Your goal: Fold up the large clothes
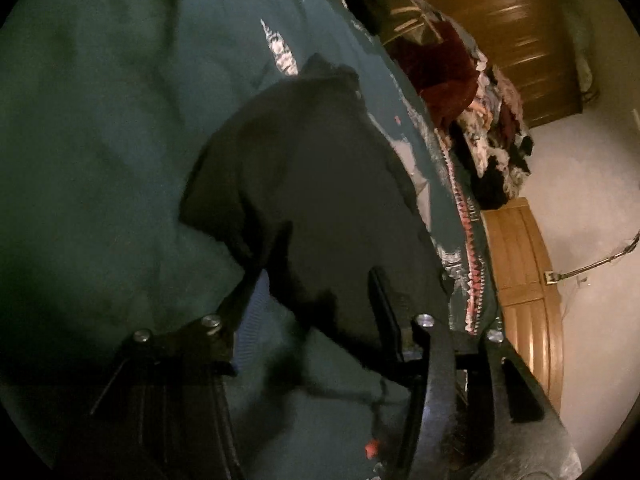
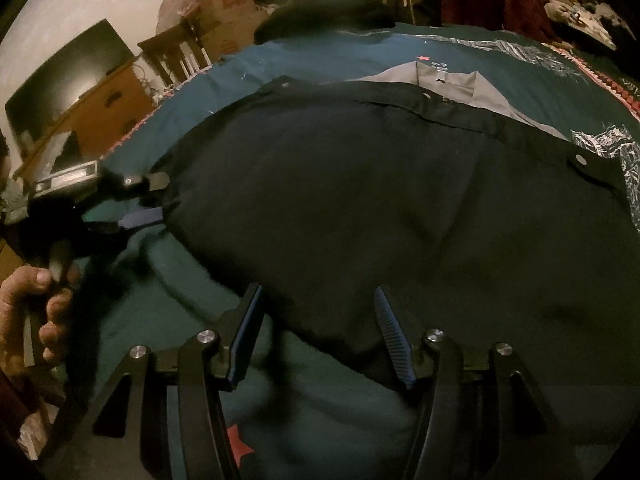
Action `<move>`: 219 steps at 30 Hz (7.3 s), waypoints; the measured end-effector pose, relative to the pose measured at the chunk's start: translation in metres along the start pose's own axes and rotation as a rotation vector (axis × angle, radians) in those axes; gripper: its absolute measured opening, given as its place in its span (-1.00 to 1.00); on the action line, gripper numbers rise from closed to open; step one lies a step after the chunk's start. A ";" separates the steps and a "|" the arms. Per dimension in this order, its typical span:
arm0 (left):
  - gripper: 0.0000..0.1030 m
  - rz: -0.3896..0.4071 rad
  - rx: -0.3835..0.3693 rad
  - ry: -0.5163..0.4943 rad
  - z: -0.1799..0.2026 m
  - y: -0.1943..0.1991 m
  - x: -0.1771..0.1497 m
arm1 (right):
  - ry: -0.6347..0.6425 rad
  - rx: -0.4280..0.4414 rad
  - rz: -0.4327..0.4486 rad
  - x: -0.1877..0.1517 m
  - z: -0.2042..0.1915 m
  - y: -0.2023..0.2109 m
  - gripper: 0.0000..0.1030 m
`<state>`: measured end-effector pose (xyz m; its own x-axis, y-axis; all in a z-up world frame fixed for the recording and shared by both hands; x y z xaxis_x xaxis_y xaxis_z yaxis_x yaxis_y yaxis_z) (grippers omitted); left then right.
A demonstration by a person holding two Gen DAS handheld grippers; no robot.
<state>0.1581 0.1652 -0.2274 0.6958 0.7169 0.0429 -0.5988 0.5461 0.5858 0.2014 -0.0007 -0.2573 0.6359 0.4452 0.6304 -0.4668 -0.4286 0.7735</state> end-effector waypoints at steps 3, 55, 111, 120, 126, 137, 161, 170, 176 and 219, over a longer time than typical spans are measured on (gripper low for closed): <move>0.13 -0.043 0.026 -0.036 -0.001 0.003 -0.014 | 0.009 0.007 -0.004 -0.002 -0.002 0.002 0.21; 1.00 0.754 0.050 -0.933 0.244 0.214 -0.069 | 0.050 -0.641 0.452 0.059 -0.022 0.333 1.00; 1.00 0.482 0.405 -0.880 0.156 0.123 -0.139 | -0.173 -0.632 0.095 -0.010 -0.026 0.291 1.00; 1.00 0.462 0.406 -0.897 0.158 0.117 -0.145 | -0.157 -0.661 0.103 -0.011 -0.025 0.297 1.00; 1.00 0.438 0.411 -0.912 0.156 0.112 -0.151 | -0.159 -0.675 0.101 -0.014 -0.022 0.298 1.00; 1.00 0.392 0.422 -0.895 0.150 0.103 -0.153 | -0.155 -0.670 0.067 -0.019 -0.020 0.289 1.00; 1.00 0.285 0.437 -0.862 0.127 0.079 -0.152 | -0.161 -0.655 0.024 -0.032 -0.014 0.272 1.00; 1.00 0.312 0.693 -0.722 0.004 0.047 -0.049 | -0.161 -0.550 -0.147 -0.101 0.018 0.197 1.00; 1.00 0.266 0.742 -0.582 -0.067 0.026 -0.021 | -0.144 -0.504 -0.250 -0.150 0.052 0.140 1.00; 1.00 0.255 0.633 -0.660 -0.068 0.022 -0.019 | -0.158 -0.375 -0.208 -0.194 0.077 0.099 1.00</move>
<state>0.1050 0.1933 -0.2704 0.7735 0.2867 0.5652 -0.5720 -0.0683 0.8174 0.0790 -0.1899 -0.3085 0.8119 0.3538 0.4644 -0.4912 -0.0161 0.8709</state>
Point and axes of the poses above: each gripper's, at about its wrist camera, not at the fingertips, and y roughly against the way its jaws point, z to its right, x to its top, the point moved 10 cm from there along -y, roughly the way its jaws point, and after that the axes turned 15 degrees about y, right-handed, at the moved point
